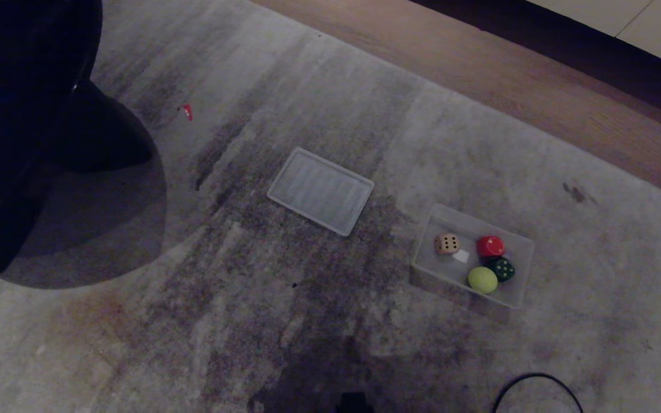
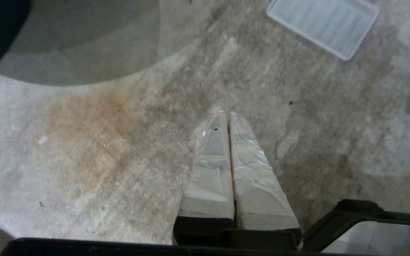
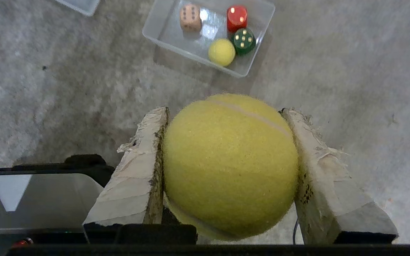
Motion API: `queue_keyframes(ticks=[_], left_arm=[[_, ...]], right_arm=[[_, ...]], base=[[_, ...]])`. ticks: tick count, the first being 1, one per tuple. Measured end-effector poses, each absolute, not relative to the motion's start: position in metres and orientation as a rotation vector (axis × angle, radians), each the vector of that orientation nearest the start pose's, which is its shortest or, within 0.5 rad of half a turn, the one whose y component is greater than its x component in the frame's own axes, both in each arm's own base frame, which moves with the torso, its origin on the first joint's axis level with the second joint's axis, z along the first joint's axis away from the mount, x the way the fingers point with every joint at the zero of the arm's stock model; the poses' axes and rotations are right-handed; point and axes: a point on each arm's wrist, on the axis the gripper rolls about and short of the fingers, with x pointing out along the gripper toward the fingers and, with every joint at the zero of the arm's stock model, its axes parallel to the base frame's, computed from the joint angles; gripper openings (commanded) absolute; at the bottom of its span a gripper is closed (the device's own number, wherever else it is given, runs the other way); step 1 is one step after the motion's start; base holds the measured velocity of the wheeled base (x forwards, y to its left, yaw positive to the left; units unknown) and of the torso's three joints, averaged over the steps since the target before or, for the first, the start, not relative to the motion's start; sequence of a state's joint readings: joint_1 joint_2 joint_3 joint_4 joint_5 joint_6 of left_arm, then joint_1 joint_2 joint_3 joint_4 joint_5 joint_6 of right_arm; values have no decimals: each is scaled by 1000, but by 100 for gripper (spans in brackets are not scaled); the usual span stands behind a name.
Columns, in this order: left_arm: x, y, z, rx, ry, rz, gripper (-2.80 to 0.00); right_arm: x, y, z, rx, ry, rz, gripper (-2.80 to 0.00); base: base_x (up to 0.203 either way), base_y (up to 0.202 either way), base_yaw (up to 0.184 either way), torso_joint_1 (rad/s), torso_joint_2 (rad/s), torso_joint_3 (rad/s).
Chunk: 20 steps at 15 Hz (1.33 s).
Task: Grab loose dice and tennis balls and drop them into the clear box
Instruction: Put the ball in the box
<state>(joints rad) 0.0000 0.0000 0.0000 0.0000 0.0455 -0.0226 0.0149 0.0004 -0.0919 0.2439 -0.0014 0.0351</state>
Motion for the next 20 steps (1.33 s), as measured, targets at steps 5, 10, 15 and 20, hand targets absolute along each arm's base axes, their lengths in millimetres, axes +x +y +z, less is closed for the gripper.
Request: queue_keyframes(ticks=[5,10,15,20], left_arm=[[-23,1,75,-23,-1,46,-280],[-23,1,75,-23,-1,45,-280],[-23,1,75,-24,-1,45,-280],[-23,1,75,-24,-1,45,-280]], right_arm=[[-32,-1,76,34,153,11,-280],[-32,-1,76,34,153,10,-280],[-32,0,76,34,153,11,-280],[-32,-1,76,34,154,10,-280]], base=[[0,0,0,2,2,-195],[0,0,0,3,3,-196],[0,0,0,3,5,-192],[0,0,0,4,3,-197]])
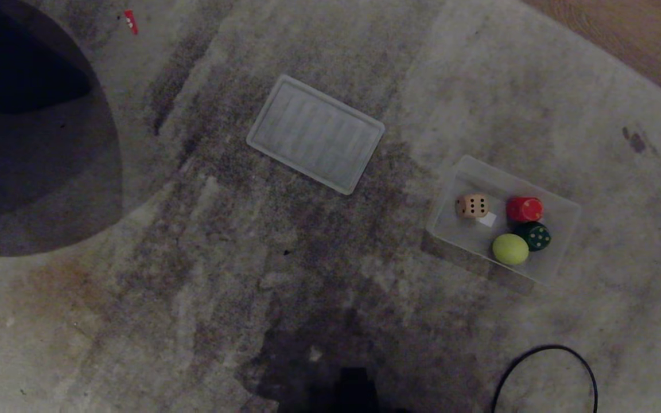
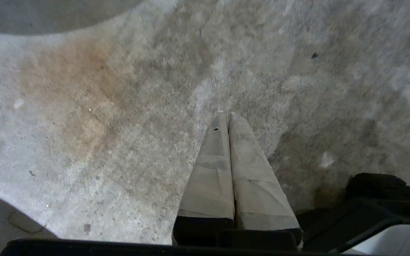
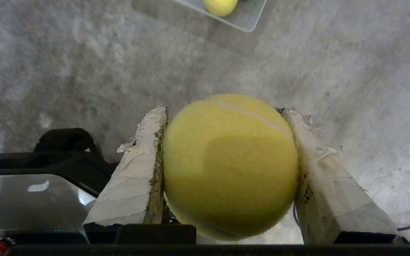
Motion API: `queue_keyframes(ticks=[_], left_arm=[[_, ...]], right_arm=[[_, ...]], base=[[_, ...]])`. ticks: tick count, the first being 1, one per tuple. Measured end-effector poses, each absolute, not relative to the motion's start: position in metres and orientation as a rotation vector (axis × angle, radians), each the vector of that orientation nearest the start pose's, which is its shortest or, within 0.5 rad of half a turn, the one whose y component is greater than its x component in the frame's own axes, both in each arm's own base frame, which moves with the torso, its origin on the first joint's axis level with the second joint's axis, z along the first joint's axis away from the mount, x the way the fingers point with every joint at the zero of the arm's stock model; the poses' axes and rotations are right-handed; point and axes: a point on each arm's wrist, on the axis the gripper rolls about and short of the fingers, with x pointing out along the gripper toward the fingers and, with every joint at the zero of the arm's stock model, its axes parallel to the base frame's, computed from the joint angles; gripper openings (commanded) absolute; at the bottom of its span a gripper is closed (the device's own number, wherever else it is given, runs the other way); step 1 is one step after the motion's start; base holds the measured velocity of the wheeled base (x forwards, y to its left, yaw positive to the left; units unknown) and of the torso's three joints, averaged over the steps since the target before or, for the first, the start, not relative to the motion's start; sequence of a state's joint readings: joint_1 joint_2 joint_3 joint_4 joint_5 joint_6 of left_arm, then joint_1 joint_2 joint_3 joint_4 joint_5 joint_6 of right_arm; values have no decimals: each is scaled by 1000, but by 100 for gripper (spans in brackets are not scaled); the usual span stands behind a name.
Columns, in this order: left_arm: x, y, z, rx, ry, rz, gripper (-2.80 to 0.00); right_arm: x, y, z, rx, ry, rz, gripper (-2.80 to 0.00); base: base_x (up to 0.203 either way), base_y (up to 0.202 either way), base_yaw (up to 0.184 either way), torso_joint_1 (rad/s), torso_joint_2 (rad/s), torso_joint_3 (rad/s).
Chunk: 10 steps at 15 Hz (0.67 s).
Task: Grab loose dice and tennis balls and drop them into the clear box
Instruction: Put the ball in the box
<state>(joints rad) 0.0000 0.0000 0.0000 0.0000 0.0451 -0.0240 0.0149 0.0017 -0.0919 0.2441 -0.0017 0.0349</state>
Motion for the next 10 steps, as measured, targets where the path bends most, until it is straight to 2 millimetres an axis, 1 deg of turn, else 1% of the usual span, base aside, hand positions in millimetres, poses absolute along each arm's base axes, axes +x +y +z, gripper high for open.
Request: queue_keyframes(ticks=[10], left_arm=[[-23,1,75,-20,0,45,-280]], right_arm=[[-31,0,76,29,154,13,-280]], base=[[0,0,0,2,0,-195]])
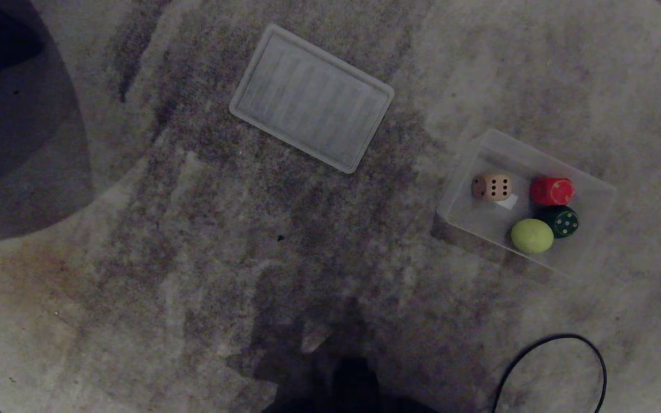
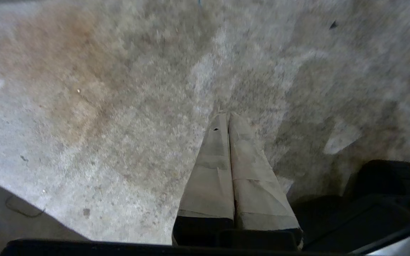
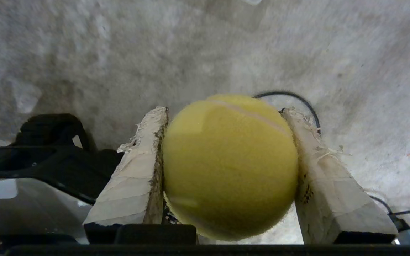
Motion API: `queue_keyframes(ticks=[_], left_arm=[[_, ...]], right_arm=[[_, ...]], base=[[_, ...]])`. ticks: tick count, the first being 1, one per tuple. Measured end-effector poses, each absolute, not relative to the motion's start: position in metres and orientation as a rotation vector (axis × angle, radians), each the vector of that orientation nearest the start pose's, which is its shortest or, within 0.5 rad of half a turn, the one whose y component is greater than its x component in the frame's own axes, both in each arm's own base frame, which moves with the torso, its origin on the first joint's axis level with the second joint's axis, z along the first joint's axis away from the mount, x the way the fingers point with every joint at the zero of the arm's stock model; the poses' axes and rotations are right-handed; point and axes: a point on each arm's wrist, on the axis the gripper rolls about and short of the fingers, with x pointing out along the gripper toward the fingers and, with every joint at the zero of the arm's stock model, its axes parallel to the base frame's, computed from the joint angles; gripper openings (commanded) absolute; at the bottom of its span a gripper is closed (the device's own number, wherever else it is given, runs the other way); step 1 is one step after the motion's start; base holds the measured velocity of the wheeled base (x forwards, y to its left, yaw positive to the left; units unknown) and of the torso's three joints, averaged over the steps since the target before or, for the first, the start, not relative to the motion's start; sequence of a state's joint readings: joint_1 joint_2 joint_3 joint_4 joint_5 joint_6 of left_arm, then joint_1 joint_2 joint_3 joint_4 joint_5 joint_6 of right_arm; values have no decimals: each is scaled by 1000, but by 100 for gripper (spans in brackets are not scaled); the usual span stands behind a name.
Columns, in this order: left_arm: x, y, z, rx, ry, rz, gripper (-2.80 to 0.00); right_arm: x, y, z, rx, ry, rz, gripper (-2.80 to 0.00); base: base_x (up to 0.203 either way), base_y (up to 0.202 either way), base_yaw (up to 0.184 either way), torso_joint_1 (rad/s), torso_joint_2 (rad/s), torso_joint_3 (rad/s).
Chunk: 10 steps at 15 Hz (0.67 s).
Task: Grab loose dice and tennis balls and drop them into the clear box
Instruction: Put the ball in the box
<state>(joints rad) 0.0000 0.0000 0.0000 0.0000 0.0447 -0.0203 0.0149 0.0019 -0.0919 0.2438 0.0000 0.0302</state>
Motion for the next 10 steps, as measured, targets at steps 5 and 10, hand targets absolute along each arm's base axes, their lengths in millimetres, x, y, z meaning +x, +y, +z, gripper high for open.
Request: queue_keyframes(ticks=[5,10], left_arm=[[-23,1,75,-38,-1,47,-280],[-23,1,75,-45,-1,49,-280]], right_arm=[[-32,-1,76,45,155,9,-280],[-33,-1,99,117,135,-2,-280]], base=[[0,0,0,2,2,-47],[0,0,0,0,0,0]])
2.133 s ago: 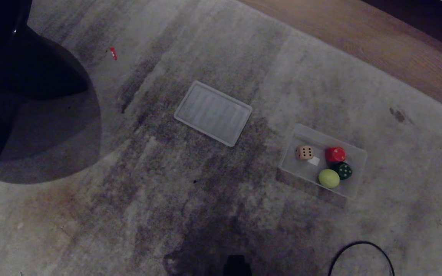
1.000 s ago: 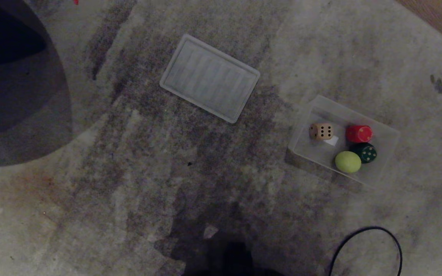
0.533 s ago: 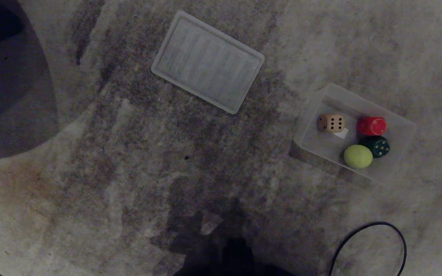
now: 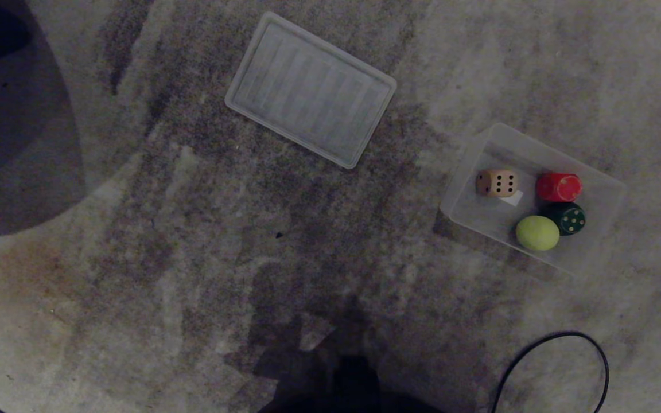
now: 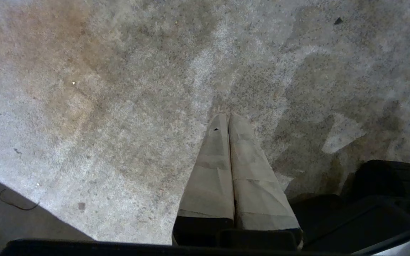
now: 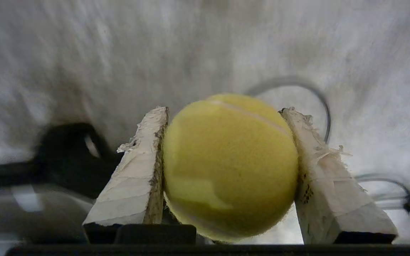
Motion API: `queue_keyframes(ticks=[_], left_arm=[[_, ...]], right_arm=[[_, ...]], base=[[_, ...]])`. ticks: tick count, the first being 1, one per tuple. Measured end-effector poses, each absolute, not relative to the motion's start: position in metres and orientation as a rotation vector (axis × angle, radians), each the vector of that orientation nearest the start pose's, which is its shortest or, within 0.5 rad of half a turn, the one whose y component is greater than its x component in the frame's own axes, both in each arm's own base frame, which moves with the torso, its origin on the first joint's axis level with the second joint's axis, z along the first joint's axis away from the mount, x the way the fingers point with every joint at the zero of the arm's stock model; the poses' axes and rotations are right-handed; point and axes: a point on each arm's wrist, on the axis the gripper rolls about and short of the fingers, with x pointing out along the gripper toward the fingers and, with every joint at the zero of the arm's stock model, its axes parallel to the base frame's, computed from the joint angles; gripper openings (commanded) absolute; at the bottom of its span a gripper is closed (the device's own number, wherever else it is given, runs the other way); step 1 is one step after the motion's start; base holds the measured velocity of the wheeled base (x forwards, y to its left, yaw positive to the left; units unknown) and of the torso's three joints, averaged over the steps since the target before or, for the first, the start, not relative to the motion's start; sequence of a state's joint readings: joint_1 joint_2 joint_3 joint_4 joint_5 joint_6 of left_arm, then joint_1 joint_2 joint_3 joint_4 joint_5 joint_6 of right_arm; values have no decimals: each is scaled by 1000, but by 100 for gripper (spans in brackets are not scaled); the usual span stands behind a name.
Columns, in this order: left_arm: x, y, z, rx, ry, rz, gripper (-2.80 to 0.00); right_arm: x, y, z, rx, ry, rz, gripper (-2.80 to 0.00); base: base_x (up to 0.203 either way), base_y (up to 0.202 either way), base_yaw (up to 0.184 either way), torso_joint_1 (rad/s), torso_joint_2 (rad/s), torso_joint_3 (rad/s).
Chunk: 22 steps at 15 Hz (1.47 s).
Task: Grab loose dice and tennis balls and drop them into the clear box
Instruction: Put the ball in the box
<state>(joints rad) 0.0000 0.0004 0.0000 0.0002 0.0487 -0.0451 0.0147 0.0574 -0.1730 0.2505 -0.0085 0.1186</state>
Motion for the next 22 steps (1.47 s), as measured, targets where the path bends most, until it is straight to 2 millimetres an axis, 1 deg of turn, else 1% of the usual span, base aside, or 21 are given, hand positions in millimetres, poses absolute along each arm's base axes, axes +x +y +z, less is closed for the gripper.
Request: queue_keyframes(ticks=[2,3,4,5,7,9,12,14,16,18,19,22], left_arm=[[-23,1,75,-46,-1,48,-280],[-23,1,75,-46,-1,49,-280],[-23,1,75,-46,-1,49,-280],[-23,1,75,-46,-1,49,-280],[-23,1,75,-45,-1,49,-280],[-23,1,75,-46,-1,49,-280],[-23,1,75,-46,-1,48,-280],[-23,1,75,-45,-1,49,-280],[-23,1,75,-46,-1,49,-280],[-23,1,75,-45,0,48,-280],[-23,1,75,-45,0,49,-280],[-23,1,75,-46,-1,48,-280]], right_arm=[[-24,-1,126,180,172,-15,-280],[-12,0,142,213,208,-28,-280],[5,0,158,239,238,-44,-280],[27,-1,171,253,261,-66,-280],[77,-1,186,267,304,-102,-280],[134,-1,188,276,325,-126,-280],[216,0,171,290,308,-134,-280],[263,4,162,330,221,-119,-280],[295,9,167,406,73,-83,-280],[309,12,166,449,21,-64,-280],[312,13,166,452,19,-60,0],[314,14,163,449,25,-56,0]], base=[[0,0,0,0,0,0],[0,0,0,0,0,0],[0,0,0,0,0,0],[0,0,0,0,0,0],[0,0,0,0,0,0],[0,0,0,0,0,0],[0,0,0,0,0,0],[0,0,0,0,0,0],[0,0,0,0,0,0],[0,0,0,0,0,0],[0,0,0,0,0,0],[0,0,0,0,0,0]])
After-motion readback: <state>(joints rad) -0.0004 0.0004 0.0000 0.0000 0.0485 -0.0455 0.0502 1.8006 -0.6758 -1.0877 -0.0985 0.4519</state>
